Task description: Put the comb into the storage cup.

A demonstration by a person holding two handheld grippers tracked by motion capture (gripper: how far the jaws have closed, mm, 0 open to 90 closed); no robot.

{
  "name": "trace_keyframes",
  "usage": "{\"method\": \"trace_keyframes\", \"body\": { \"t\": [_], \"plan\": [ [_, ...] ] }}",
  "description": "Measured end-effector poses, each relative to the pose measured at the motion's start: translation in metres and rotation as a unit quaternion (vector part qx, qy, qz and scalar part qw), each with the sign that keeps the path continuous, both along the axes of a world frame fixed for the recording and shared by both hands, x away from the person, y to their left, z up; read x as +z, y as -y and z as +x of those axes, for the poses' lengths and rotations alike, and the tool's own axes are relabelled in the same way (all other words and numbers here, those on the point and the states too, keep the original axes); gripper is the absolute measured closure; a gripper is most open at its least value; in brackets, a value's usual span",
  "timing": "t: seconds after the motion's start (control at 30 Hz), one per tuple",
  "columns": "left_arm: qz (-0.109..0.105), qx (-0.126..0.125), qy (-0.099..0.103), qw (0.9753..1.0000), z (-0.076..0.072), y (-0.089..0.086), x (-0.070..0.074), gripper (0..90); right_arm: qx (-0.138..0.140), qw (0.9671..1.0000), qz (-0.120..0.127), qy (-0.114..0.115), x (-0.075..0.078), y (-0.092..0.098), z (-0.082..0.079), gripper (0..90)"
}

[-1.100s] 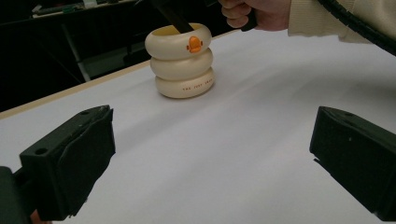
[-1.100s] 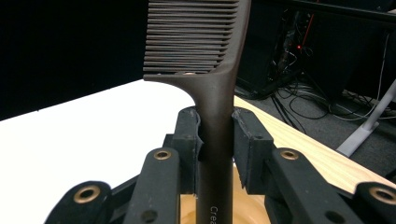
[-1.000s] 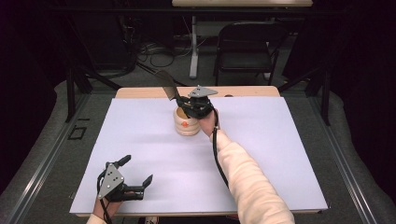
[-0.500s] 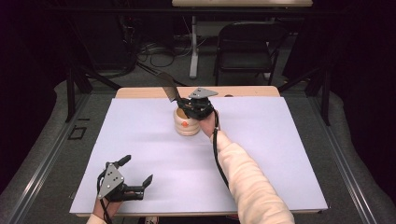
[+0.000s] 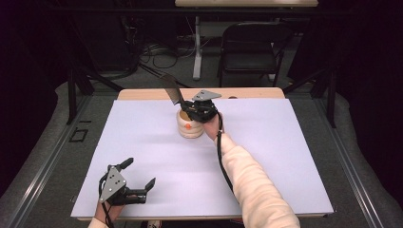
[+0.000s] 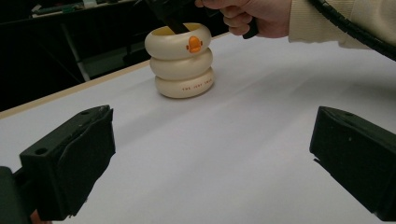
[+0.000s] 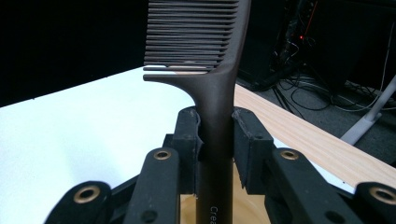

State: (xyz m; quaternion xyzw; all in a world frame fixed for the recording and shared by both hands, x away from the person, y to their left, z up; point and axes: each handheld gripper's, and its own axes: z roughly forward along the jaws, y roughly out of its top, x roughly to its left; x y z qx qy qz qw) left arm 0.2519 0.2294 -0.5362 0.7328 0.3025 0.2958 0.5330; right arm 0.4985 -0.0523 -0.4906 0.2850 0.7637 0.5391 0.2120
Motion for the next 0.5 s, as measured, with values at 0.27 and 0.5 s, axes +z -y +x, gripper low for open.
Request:
{"method": "trace_keyframes", "body": {
  "t": [0.27, 0.5],
  "plan": [
    [0.000, 0.000, 0.000, 1.0000, 0.0002, 0.0001, -0.0001, 0.2, 0.000, 1.0000, -0.003, -0.003, -0.0025, 0.0013, 0.0003, 72.6],
    [0.000, 0.000, 0.000, 1.0000, 0.0000, 0.0000, 0.0000, 0.2, 0.001, 1.0000, -0.007, -0.005, -0.0040, 0.0008, 0.0009, 72.5]
  ]
}}
